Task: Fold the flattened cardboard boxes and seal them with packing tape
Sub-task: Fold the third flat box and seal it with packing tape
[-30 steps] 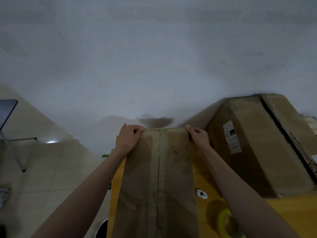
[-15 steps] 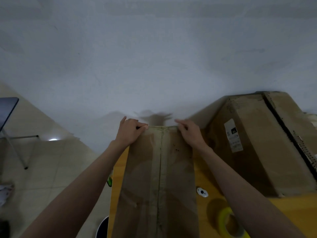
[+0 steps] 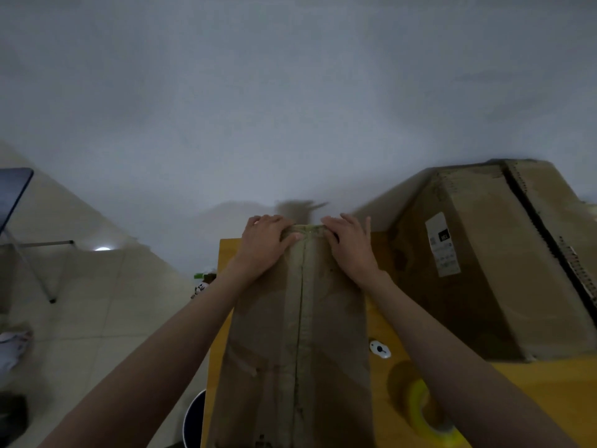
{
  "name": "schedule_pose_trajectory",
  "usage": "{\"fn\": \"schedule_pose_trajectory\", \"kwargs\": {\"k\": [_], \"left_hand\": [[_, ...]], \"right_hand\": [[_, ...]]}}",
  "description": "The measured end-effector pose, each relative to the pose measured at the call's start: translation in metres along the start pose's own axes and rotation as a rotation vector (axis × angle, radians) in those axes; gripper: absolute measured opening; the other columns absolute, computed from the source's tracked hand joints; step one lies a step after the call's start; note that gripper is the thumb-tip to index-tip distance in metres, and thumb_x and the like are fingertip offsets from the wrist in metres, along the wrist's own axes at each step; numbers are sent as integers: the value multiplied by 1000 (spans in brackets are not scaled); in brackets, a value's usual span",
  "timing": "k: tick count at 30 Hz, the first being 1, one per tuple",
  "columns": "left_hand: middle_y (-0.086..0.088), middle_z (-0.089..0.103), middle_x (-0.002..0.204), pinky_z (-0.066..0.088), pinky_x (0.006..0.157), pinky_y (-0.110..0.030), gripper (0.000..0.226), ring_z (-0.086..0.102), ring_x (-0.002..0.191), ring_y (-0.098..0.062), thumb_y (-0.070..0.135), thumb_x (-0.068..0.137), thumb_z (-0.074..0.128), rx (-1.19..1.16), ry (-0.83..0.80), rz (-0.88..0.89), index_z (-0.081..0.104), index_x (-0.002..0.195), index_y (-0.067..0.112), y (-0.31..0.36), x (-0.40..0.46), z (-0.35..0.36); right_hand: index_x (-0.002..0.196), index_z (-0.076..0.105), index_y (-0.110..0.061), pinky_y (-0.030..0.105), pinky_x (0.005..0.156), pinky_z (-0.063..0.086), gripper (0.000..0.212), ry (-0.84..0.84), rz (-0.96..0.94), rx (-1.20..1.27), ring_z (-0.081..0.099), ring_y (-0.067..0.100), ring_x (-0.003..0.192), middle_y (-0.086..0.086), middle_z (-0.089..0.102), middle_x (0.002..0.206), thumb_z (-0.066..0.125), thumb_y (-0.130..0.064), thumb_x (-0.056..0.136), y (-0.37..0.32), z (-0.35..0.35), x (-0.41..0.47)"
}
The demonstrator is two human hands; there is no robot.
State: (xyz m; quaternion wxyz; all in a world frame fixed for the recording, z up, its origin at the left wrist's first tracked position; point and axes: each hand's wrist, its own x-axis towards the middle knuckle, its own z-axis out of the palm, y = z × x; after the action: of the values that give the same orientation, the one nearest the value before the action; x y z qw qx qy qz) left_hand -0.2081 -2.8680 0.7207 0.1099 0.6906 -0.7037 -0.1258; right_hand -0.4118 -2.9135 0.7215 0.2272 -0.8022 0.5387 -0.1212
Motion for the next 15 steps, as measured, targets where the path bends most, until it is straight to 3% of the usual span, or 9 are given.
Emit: {"fn": "schedule_pose_trajectory", "kwargs": {"k": [2,4,9,15], "left_hand": [[0,38,156,15,121,-39,56,32,144,-19,50,104,33,76,-32,73,32,154,25,6,-18,5],[0,16,166,5,124,-41,64,10,153,-20,53,103,28,155,-49,131,17,159,23,12,-40,9],[2,-1,167,-9,123,-39,71,-10,153,-17,57,102,27,253,-134,181,7,160,22,24,-101,8],[5,-6,167,-5,125,-40,79,-11,153,-15,67,97,20,271,-184,222,-1,160,24,29,-183,5]], "right_hand": [[155,31,-24,55,120,-8,55,-62,-86,-195,7,24,153,-2,24,164,33,-47,105,-2,4,-19],[159,14,-25,55,121,-9,68,-83,-168,-327,-7,27,154,-1,4,167,25,-60,102,-6,8,-43],[160,0,-28,56,121,-9,81,-167,-260,-435,-21,27,151,-2,-10,166,11,-75,94,-17,17,-99],[159,-1,-28,57,120,-13,92,-242,-337,-470,-27,27,149,-3,-15,166,17,-82,87,-27,23,-161]]}}
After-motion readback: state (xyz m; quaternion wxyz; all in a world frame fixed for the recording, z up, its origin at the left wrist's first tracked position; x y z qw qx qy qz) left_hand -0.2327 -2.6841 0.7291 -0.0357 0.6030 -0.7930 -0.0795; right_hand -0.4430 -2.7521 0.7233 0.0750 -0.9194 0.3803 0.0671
